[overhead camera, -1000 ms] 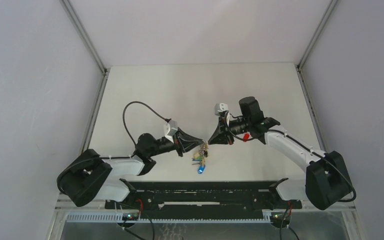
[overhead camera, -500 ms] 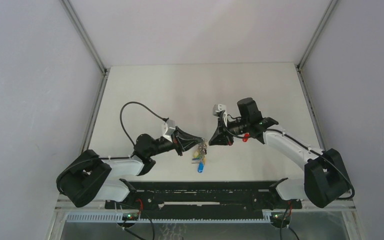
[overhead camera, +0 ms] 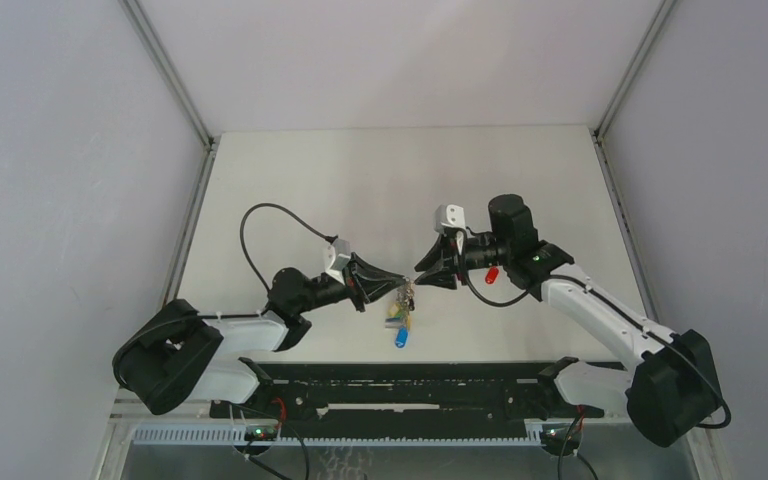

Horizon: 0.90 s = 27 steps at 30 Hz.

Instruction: Put the keys on the keyring

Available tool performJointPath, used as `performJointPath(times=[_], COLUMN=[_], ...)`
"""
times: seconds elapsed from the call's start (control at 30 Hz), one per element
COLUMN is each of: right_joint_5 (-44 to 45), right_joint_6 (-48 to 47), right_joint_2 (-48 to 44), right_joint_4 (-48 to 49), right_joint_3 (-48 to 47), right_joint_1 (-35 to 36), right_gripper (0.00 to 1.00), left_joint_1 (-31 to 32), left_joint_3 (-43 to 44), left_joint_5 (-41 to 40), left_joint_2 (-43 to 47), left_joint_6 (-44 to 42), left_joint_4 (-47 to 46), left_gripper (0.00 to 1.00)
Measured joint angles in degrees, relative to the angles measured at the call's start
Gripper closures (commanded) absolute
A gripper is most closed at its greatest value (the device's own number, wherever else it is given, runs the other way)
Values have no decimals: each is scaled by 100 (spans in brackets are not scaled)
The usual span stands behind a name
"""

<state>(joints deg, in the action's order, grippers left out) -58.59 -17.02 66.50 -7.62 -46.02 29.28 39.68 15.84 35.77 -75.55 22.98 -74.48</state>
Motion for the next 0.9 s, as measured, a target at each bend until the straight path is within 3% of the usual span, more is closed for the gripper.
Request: performJointPath(times=[0.7,0.8,0.9], right_joint_5=[-238,-267,-304], right_joint_6=[-118,-140,-232], right_joint_2=[525,535,566], right_joint_4=[463,452,358], right_joint_3=[24,24,22], right_joint_1=[195,199,199], right_gripper=[80,86,98], left_joint_1=[0,0,0], left_joint_3=[0,0,0], left_joint_5=[35,39,42], left_joint_2=[-7,-9,-9], left_joint_6=[46,46,46], left_joint_4=[-2,-2,0], left_gripper=[100,100,100])
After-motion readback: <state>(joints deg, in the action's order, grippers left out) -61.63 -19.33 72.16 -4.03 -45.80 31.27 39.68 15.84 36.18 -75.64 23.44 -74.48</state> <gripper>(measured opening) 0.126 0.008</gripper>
